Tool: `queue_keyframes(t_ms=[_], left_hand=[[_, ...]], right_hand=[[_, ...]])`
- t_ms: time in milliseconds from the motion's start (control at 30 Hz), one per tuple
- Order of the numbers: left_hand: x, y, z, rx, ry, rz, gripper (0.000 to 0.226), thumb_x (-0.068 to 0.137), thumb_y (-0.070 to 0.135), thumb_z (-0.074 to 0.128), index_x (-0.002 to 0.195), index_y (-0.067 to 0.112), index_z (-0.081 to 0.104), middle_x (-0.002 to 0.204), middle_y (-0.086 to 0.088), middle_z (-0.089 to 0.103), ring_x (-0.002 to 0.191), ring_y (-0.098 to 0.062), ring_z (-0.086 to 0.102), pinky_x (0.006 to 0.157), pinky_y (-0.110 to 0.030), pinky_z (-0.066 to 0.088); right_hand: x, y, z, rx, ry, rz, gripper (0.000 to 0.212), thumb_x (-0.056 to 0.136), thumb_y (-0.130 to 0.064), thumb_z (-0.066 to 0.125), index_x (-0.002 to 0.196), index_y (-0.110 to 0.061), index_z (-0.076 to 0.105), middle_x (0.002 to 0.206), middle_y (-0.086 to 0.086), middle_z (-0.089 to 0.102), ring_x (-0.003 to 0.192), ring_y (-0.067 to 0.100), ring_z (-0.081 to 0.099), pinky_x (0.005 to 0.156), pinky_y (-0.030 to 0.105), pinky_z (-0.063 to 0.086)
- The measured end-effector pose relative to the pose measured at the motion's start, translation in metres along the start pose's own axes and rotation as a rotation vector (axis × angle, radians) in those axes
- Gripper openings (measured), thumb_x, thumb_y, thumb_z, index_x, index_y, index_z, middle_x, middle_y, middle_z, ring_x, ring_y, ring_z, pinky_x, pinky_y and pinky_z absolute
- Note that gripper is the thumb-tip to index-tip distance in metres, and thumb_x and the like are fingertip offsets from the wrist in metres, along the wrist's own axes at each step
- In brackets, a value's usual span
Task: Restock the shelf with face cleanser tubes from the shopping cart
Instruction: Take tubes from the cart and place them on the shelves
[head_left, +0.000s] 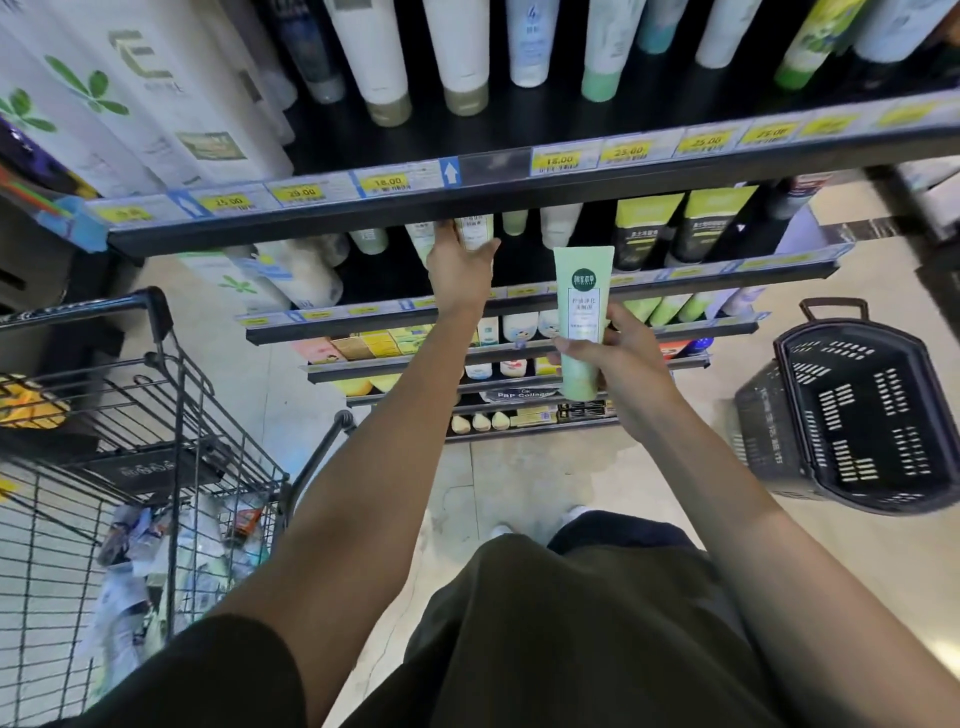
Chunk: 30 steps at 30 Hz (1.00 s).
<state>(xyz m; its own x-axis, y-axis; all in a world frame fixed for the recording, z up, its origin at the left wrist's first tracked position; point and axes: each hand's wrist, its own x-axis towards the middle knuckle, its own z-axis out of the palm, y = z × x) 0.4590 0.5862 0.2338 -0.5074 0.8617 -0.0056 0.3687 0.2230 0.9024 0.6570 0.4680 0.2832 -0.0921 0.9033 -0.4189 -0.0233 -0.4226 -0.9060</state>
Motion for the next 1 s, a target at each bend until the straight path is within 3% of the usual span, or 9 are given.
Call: queue_keyframes(t_ms=[100, 167, 367, 500, 633, 833, 1000], left_hand=[[0.002, -0.007, 0.007, 0.027, -0.009, -0.012, 0.049, 0.086, 0.023, 0.081, 0.125, 0.009, 0.055, 0.098, -0.001, 0.073, 0.088, -0.020, 0.071, 0.077, -0.032, 0.058], [0.001, -0.010, 0.011, 0.035, -0.017, -0.009, 0.048, 0.086, 0.020, 0.080, 0.125, 0.008, 0.054, 0.106, -0.005, 0.074, 0.096, -0.025, 0.071, 0.083, -0.036, 0.059], [0.008, -0.014, 0.020, 0.105, 0.007, -0.022, 0.043, 0.085, 0.019, 0.079, 0.119, 0.008, 0.053, 0.099, -0.012, 0.071, 0.085, -0.031, 0.071, 0.074, -0.045, 0.061], [0.014, -0.014, 0.026, 0.124, 0.056, -0.019, 0.037, 0.085, 0.020, 0.079, 0.110, 0.009, 0.054, 0.097, -0.013, 0.071, 0.087, -0.035, 0.070, 0.075, -0.047, 0.060], [0.014, -0.016, 0.029, 0.155, 0.073, -0.023, 0.039, 0.087, 0.024, 0.078, 0.114, 0.007, 0.056, 0.101, -0.013, 0.072, 0.092, -0.035, 0.070, 0.078, -0.044, 0.059], [0.015, -0.014, 0.027, 0.182, 0.074, -0.017, 0.038, 0.089, 0.026, 0.076, 0.114, 0.006, 0.057, 0.102, -0.015, 0.071, 0.093, -0.037, 0.069, 0.077, -0.044, 0.058], [0.011, -0.014, 0.022, 0.198, 0.035, -0.036, 0.041, 0.090, 0.032, 0.076, 0.113, 0.004, 0.057, 0.103, -0.014, 0.072, 0.094, -0.036, 0.069, 0.077, -0.044, 0.057]], right_hand=[[0.003, 0.003, 0.000, -0.010, -0.008, -0.003, 0.059, 0.079, -0.012, 0.085, 0.132, -0.022, 0.060, 0.111, 0.003, 0.078, 0.098, 0.029, 0.076, 0.095, 0.050, 0.056], [0.005, 0.004, -0.001, -0.012, -0.005, 0.003, 0.057, 0.083, -0.007, 0.083, 0.132, -0.022, 0.060, 0.110, 0.002, 0.078, 0.095, 0.028, 0.077, 0.094, 0.050, 0.056], [0.007, 0.004, -0.004, 0.002, 0.000, 0.002, 0.055, 0.085, -0.004, 0.080, 0.133, -0.020, 0.059, 0.109, 0.003, 0.078, 0.090, 0.027, 0.078, 0.091, 0.049, 0.057], [0.008, 0.007, -0.004, 0.004, -0.005, 0.006, 0.055, 0.085, -0.004, 0.080, 0.133, -0.021, 0.059, 0.110, 0.003, 0.078, 0.091, 0.026, 0.078, 0.090, 0.046, 0.056], [0.009, 0.008, -0.007, 0.004, 0.001, 0.012, 0.055, 0.085, -0.005, 0.080, 0.132, -0.022, 0.059, 0.110, 0.002, 0.078, 0.091, 0.024, 0.078, 0.081, 0.040, 0.053], [0.010, 0.011, -0.006, -0.026, 0.003, 0.019, 0.057, 0.084, -0.007, 0.082, 0.133, -0.024, 0.058, 0.113, 0.002, 0.078, 0.096, 0.026, 0.077, 0.091, 0.048, 0.057], [0.007, 0.012, -0.002, -0.007, 0.005, 0.028, 0.054, 0.085, -0.003, 0.080, 0.132, -0.020, 0.058, 0.110, 0.004, 0.078, 0.090, 0.026, 0.078, 0.089, 0.047, 0.057]])
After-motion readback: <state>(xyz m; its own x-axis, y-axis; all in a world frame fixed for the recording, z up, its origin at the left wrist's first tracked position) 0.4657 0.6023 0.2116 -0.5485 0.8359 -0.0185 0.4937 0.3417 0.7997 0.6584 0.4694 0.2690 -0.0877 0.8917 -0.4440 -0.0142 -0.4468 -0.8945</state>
